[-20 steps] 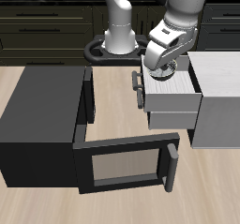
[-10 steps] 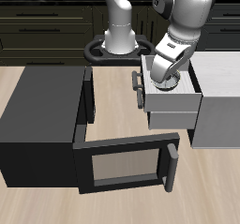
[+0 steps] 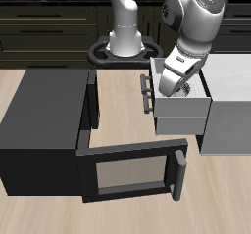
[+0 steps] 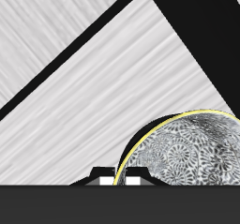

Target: Place the bowl in the top drawer and close the top drawer

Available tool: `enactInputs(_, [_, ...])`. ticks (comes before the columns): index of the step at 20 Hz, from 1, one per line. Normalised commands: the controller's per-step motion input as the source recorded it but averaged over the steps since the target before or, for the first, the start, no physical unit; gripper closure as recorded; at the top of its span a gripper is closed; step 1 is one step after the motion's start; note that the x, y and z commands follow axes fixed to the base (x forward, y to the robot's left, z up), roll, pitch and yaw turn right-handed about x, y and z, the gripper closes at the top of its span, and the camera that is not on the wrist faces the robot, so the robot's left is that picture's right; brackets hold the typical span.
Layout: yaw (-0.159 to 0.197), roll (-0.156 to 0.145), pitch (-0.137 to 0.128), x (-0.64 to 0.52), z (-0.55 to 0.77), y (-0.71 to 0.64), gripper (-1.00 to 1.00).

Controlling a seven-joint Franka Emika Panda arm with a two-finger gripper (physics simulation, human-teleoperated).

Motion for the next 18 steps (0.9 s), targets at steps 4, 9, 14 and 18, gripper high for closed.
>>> enactInputs(4, [0.0,0.051,0.006,-0.02,-0.16,0.3,1.0])
enactInputs(9, [-0.025,0.047,0.013,0.01,-0.08,0.19,1.0])
enactInputs(14, [-0.016,-0.014,-0.029,-0.03,0.0,0.01,-1.0])
enactInputs(18, [-0.033,0.011,-0.005,0.02,0.09,-0.09,-1.0])
